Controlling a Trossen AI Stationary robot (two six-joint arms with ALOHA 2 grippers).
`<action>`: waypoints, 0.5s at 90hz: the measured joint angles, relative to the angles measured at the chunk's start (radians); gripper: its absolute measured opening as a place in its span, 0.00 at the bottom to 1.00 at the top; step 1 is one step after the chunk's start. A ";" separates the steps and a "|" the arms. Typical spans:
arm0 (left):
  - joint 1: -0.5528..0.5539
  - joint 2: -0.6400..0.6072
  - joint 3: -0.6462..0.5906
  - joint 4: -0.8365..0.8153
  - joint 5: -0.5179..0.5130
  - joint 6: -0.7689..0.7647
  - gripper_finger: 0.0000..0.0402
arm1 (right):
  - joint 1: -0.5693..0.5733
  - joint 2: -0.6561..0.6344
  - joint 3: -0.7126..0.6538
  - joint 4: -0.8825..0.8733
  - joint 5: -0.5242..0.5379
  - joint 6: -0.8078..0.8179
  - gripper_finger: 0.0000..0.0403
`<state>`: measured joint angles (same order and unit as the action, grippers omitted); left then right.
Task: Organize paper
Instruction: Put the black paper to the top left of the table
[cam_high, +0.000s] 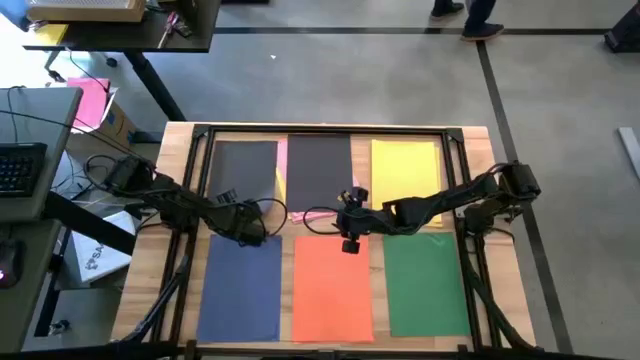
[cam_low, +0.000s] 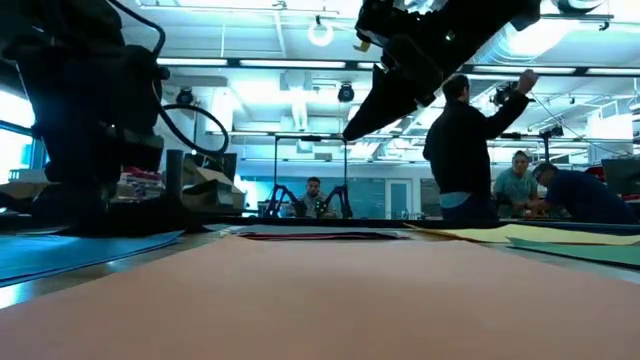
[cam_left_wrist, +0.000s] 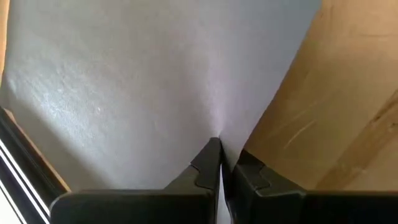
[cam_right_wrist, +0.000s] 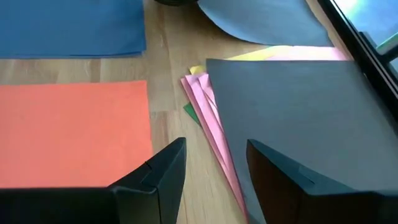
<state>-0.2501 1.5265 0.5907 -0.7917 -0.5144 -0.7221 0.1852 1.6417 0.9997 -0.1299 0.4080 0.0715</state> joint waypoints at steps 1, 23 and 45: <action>0.000 0.000 0.000 0.001 0.000 0.000 0.01 | 0.000 0.000 0.000 0.000 0.000 0.000 0.38; 0.000 -0.001 0.000 0.003 -0.011 -0.012 0.15 | 0.000 0.000 0.000 0.000 0.000 0.000 0.38; 0.001 -0.024 0.000 -0.001 -0.007 -0.011 0.26 | 0.000 0.000 0.000 0.000 0.000 0.000 0.38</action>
<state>-0.2489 1.5020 0.5907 -0.7925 -0.5217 -0.7326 0.1852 1.6417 0.9997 -0.1299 0.4080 0.0715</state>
